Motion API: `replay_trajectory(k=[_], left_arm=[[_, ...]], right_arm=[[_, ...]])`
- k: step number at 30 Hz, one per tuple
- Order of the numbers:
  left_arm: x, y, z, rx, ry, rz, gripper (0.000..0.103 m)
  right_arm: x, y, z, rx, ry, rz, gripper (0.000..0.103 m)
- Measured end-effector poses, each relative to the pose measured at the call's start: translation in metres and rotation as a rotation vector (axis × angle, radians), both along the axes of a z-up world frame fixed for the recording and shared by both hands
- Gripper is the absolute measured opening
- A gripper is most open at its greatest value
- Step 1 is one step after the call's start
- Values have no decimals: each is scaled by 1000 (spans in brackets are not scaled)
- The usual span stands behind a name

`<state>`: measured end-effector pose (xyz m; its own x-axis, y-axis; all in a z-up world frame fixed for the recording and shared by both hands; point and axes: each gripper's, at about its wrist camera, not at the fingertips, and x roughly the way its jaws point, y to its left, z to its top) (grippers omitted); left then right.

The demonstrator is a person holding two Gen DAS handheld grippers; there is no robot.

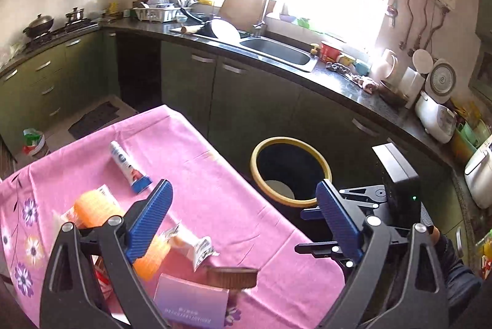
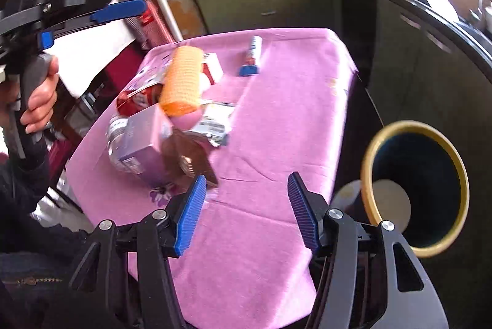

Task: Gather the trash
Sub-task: 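Grasp the brown bristled item with the right gripper, then drop the brown item into the bin by opening the right gripper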

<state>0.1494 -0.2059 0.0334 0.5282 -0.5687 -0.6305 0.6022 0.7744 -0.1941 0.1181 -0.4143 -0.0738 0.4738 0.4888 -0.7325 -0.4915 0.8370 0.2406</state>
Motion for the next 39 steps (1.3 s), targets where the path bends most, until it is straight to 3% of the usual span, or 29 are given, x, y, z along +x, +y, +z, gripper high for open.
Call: replay_trajectory(k=[5,12,18,23,33,39], left_arm=[[-19,52,-15,1,0,102,91],[-39,92,-41,-31,39,173,91],[-44,102,-51,-52,63,212,92],[-43,104,-58,-53,80,221,92],[-42,105,-62,-54,86,221,92],[-42,104,-63,-55,82,217,93]], right_arm=[[-11,56,-5,-91,-73,143,57],[-10,103,-27,-206,-101,196,57],[-5,116,-39,-231,-103,215,44],[-2,113,-39,-216,-98,218,31],[-11,104,-33,-179,-103,196,26],[-17,60,-11,-83,-108,71,26]])
